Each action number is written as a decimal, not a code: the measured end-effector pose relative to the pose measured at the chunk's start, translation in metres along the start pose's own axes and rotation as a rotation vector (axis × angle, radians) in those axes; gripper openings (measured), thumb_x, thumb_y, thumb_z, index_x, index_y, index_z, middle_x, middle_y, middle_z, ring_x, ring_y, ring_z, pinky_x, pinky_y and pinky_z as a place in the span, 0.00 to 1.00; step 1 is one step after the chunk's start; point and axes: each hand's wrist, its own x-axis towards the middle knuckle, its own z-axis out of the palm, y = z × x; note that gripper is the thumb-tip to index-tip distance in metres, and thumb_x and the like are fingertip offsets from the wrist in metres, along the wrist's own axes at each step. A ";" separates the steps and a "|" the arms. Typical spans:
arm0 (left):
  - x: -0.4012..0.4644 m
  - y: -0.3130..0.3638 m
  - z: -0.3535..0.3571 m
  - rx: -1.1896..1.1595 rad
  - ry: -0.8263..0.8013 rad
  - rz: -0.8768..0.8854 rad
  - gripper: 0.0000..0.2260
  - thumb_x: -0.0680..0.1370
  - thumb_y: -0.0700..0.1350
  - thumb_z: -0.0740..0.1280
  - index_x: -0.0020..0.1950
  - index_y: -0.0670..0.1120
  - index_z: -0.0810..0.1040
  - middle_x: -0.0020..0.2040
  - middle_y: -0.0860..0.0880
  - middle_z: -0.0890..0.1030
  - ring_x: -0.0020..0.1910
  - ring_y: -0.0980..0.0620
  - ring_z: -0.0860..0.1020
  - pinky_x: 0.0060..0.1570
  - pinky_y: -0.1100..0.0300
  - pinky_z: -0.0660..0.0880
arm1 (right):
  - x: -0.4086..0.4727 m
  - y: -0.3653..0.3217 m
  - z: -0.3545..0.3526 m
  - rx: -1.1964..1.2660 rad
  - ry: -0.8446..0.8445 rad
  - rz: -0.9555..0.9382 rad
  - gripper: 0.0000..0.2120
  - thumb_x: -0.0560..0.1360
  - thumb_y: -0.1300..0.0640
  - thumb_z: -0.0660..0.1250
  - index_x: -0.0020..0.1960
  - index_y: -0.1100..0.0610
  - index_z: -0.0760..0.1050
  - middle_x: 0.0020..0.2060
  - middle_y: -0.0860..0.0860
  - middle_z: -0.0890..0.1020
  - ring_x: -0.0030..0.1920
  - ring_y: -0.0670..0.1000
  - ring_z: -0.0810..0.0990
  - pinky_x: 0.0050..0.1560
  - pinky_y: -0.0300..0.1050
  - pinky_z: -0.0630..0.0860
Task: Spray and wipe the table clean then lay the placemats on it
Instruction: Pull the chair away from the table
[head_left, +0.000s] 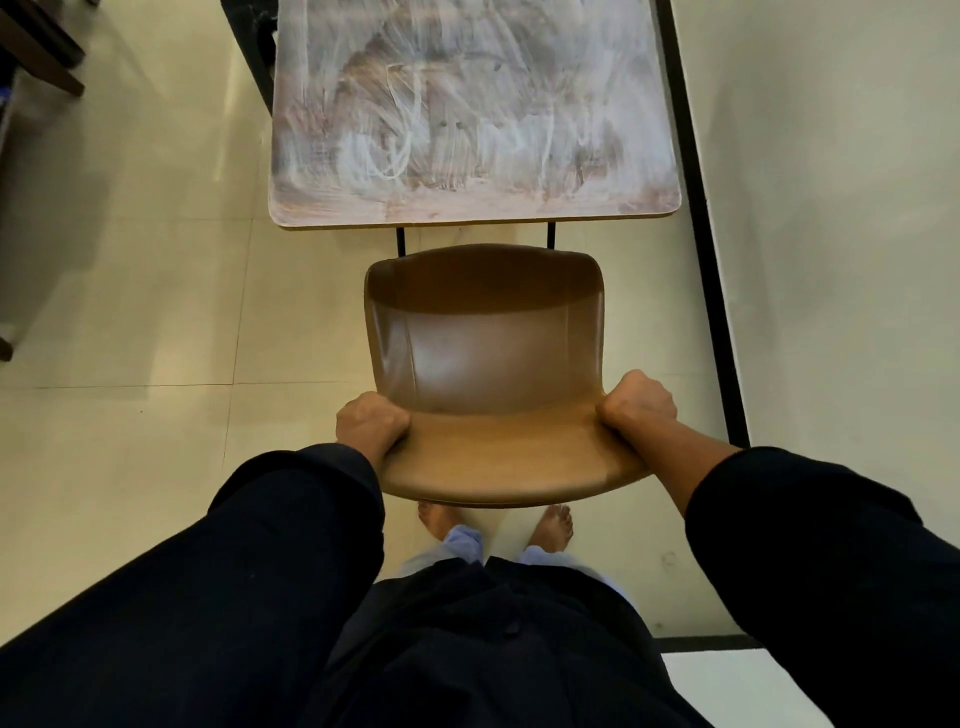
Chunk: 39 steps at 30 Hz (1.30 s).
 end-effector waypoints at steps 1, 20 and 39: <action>0.001 -0.001 0.000 0.011 0.002 0.002 0.08 0.83 0.48 0.66 0.50 0.44 0.78 0.50 0.44 0.80 0.49 0.44 0.78 0.50 0.54 0.74 | -0.001 0.000 0.002 0.004 0.002 0.001 0.08 0.81 0.51 0.66 0.46 0.54 0.76 0.37 0.53 0.78 0.37 0.53 0.79 0.40 0.46 0.78; -0.008 0.005 -0.013 0.094 -0.085 0.021 0.11 0.83 0.52 0.63 0.59 0.45 0.75 0.54 0.44 0.78 0.51 0.42 0.76 0.50 0.51 0.73 | -0.015 -0.014 -0.003 -0.176 -0.166 -0.193 0.07 0.80 0.50 0.64 0.48 0.54 0.76 0.40 0.51 0.79 0.37 0.51 0.79 0.39 0.44 0.77; -0.112 -0.008 0.002 0.500 -0.077 0.847 0.44 0.75 0.80 0.57 0.84 0.56 0.62 0.81 0.52 0.70 0.77 0.49 0.71 0.71 0.50 0.69 | -0.103 0.028 -0.026 -0.443 -0.188 -1.110 0.40 0.74 0.24 0.57 0.79 0.43 0.62 0.73 0.45 0.73 0.71 0.51 0.73 0.67 0.52 0.72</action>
